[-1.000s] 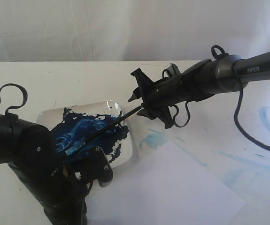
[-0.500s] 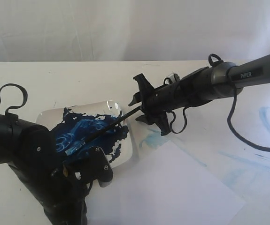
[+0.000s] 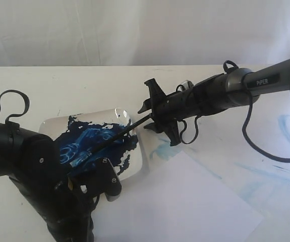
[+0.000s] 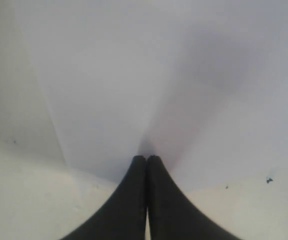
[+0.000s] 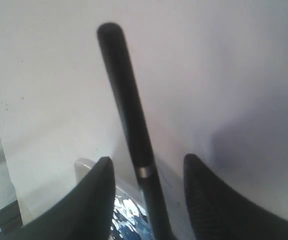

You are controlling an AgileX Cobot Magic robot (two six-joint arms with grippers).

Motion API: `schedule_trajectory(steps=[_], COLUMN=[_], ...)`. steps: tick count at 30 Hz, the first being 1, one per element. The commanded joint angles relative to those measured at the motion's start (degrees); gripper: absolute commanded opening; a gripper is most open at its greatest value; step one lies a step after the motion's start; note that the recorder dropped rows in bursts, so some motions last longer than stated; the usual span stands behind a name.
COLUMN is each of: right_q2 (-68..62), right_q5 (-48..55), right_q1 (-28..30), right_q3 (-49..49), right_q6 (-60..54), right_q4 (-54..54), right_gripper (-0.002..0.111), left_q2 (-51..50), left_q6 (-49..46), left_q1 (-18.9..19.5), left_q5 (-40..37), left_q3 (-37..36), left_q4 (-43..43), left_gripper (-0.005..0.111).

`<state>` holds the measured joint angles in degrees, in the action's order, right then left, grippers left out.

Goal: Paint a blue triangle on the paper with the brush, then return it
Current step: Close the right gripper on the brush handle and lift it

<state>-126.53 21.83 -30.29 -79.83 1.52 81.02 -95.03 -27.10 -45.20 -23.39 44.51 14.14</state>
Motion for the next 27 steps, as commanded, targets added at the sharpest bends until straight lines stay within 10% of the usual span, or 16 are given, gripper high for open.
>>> schedule_trajectory(steps=[1, 11, 27], right_q2=[-0.65, -2.7, -2.24], right_q5=[-0.26, 2.1, 2.12], right_q1=[0.03, 0.03, 0.03], right_q3=[-1.45, -2.41, -2.41], right_q6=[-0.22, -0.22, 0.0], right_q4=[0.47, 1.81, 1.81], right_gripper=[0.038, 0.037, 0.003], left_q2=[-0.35, -0.35, -0.35], left_q6=[-0.01, -0.01, -0.01], left_q1=[-0.08, -0.08, -0.08], left_q5=[-1.89, -1.89, -1.77], left_q3=[-0.53, -0.53, -0.53], left_q4=[0.38, 0.38, 0.38], left_gripper=[0.0, 0.0, 0.0])
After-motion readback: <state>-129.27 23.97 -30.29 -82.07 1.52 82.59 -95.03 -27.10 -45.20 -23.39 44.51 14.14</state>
